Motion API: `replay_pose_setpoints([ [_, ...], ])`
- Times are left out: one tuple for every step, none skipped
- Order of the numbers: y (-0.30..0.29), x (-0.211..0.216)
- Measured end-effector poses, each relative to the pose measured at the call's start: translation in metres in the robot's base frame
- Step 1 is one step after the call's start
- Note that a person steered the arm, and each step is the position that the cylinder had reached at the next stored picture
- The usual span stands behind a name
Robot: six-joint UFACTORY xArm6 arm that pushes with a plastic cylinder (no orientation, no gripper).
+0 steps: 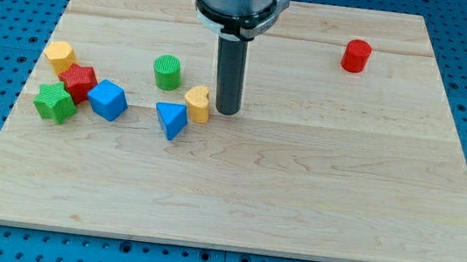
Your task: Adjust the yellow heart in between the green circle and blue triangle
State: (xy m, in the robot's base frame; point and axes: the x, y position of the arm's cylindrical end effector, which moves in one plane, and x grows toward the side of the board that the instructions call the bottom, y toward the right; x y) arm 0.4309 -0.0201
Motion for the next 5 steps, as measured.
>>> replay_pose_setpoints([
  [-0.052,-0.001],
  [-0.017,-0.006],
  [0.036,-0.022],
  [0.127,-0.042],
  [0.194,-0.078],
])
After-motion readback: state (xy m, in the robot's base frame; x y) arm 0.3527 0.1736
